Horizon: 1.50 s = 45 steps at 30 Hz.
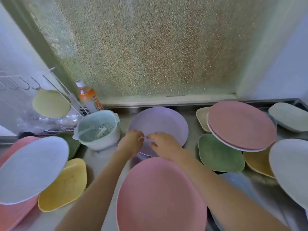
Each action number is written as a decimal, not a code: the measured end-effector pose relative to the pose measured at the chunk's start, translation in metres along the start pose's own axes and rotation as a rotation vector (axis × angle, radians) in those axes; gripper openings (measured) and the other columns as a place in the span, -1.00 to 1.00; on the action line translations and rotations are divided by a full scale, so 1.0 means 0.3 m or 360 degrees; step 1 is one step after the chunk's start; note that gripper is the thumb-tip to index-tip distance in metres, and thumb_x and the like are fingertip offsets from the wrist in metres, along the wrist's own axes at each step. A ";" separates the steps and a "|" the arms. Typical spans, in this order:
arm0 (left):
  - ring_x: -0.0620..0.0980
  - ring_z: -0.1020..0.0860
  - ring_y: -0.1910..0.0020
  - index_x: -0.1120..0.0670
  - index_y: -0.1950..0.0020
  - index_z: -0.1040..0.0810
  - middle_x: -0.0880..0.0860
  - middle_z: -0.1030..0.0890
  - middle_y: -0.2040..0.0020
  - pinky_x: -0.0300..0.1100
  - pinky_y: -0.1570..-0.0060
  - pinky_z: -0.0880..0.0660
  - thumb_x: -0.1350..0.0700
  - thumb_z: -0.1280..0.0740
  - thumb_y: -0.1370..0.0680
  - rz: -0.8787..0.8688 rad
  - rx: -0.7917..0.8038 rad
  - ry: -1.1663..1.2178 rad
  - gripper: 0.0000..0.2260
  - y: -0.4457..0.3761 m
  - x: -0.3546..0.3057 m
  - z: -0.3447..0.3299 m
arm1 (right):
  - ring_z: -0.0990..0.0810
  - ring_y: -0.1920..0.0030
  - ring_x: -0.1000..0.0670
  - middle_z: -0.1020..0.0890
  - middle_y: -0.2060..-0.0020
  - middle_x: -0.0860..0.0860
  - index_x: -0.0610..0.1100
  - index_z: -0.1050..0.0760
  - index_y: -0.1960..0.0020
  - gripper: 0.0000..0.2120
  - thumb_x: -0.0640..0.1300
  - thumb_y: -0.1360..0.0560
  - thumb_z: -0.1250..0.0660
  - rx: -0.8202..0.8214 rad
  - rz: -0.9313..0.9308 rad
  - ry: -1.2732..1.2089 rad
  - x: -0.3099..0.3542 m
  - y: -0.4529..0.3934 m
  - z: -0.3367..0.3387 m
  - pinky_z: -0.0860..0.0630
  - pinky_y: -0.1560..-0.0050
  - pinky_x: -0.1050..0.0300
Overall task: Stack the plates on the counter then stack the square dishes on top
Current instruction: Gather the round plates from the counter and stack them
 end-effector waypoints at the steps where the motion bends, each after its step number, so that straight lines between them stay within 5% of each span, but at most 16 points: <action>1: 0.16 -0.54 -0.09 0.10 -0.16 -0.56 0.12 -0.54 -0.14 -0.03 -0.09 -0.46 0.15 -0.20 -0.55 0.0016 -0.0068 0.0031 -0.76 -0.006 0.011 -0.002 | -0.50 -0.15 -0.11 -0.56 -0.21 -0.04 0.02 -0.45 -0.30 -0.68 -0.07 -0.57 -0.15 -0.0014 0.0052 0.0016 0.002 -0.009 -0.016 -0.44 -0.14 -0.02; 7: 0.10 -0.56 0.04 0.17 -0.03 -0.63 0.15 -0.63 -0.01 -0.26 0.07 -0.33 0.28 -0.26 -0.52 -0.0093 -0.0320 0.0211 -0.82 0.005 0.058 -0.016 | -0.52 -0.02 0.06 -0.61 0.02 0.17 0.17 -0.56 -0.08 -0.67 0.25 -0.37 -0.31 0.0235 0.0113 -0.0175 -0.046 -0.024 -0.158 -0.44 0.06 0.10; 10: -0.04 -0.48 0.13 0.15 -0.02 -0.63 0.03 -0.61 0.05 -0.38 0.18 -0.25 0.27 -0.26 -0.53 -0.0219 -0.0390 0.0203 -0.83 0.032 0.061 0.000 | -0.51 0.07 0.06 -0.62 0.11 0.15 0.11 -0.59 -0.06 -0.69 0.22 -0.41 -0.31 0.0140 0.0172 -0.0138 -0.045 -0.027 -0.153 -0.41 0.17 0.14; 13: -0.12 -0.45 0.11 0.17 0.01 -0.65 0.03 -0.62 0.06 -0.44 0.19 -0.23 0.29 -0.27 -0.52 -0.0434 -0.0513 0.0190 -0.83 0.104 0.045 0.011 | -0.55 0.03 0.03 -0.65 0.04 0.08 0.06 -0.60 -0.07 -0.69 0.20 -0.46 -0.27 0.0026 0.0178 -0.0023 -0.026 0.000 -0.154 -0.49 0.08 0.07; 18: -0.33 -0.43 0.12 0.12 0.04 -0.66 -0.04 -0.63 0.08 -0.64 0.10 -0.26 0.31 -0.32 -0.47 -0.0599 -0.0767 0.0465 -0.82 0.247 0.076 0.019 | -0.59 0.15 -0.07 -0.68 0.23 -0.04 -0.09 -0.65 0.14 -0.78 0.05 -0.46 -0.34 -0.0238 -0.0119 -0.0160 -0.013 0.026 -0.143 -0.51 0.16 0.02; 22: -0.29 -0.52 0.25 -0.06 0.15 -0.61 -0.13 -0.62 0.20 -0.57 0.28 -0.33 0.14 -0.35 -0.47 -0.0464 -0.0571 0.0765 -0.90 0.273 0.109 -0.010 | -0.62 0.12 -0.07 -0.69 0.18 -0.04 -0.07 -0.67 0.11 -0.83 -0.01 -0.35 -0.45 -0.0303 -0.0443 -0.0187 -0.005 0.027 -0.145 -0.52 0.05 0.09; 29: -0.12 -0.41 0.39 0.10 0.35 -0.50 -0.02 -0.50 0.40 -0.38 0.47 -0.29 -0.05 -0.36 -0.46 -0.0385 -0.0105 0.0665 -0.72 0.243 0.111 -0.099 | -0.56 0.07 -0.14 -0.61 0.10 -0.05 -0.12 -0.60 0.02 -0.82 -0.26 -0.43 -0.29 -0.0524 -0.0613 0.0276 0.075 0.027 -0.134 -0.38 0.12 0.11; 34: -0.08 -0.36 0.40 0.12 0.39 -0.41 -0.03 -0.43 0.44 -0.23 0.42 -0.28 0.01 -0.34 -0.49 -0.0348 -0.0187 0.0686 -0.69 0.238 0.119 -0.082 | -0.31 0.20 -0.09 -0.33 0.41 0.04 -0.02 -0.43 0.18 -0.79 -0.32 -0.48 -0.17 -0.0798 -0.0520 0.0641 0.166 0.160 -0.067 -0.17 0.16 0.11; 36: -0.04 -0.37 0.38 0.13 0.40 -0.41 -0.02 -0.44 0.44 -0.19 0.42 -0.27 0.06 -0.32 -0.49 -0.0305 -0.0256 0.0678 -0.72 0.238 0.126 -0.072 | -0.35 0.23 -0.11 -0.46 0.40 0.00 -0.03 -0.52 0.21 -0.76 -0.31 -0.45 -0.19 -0.0962 -0.0374 0.0582 0.172 0.239 -0.033 -0.13 0.23 0.13; 41: 0.13 -0.54 0.17 0.17 0.18 -0.58 0.13 -0.61 0.20 -0.19 0.24 -0.35 0.17 -0.25 -0.45 -0.0188 -0.0418 0.0836 -0.87 0.243 0.168 -0.050 | -0.59 0.25 -0.16 -0.69 0.32 -0.02 -0.06 -0.68 0.15 -0.77 -0.29 -0.37 -0.29 -0.1241 -0.0050 0.0366 0.166 0.458 -0.054 -0.49 0.20 0.05; 45: 0.22 -0.55 0.12 0.15 0.23 -0.54 0.24 -0.61 0.14 -0.15 0.20 -0.36 0.20 -0.23 -0.46 -0.0090 -0.0479 0.0839 -0.87 0.236 0.203 -0.042 | -0.61 0.32 -0.12 -0.70 0.35 0.06 -0.05 -0.69 0.19 -0.76 -0.29 -0.29 -0.32 -0.1322 0.0003 0.0411 0.161 0.564 -0.094 -0.54 0.22 0.06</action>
Point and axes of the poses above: each hand's wrist, its own y-axis away from the middle knuckle, its own z-axis out of the back of the hand, x = y × z, the point moved 10 cm from there along -y, towards the middle knuckle
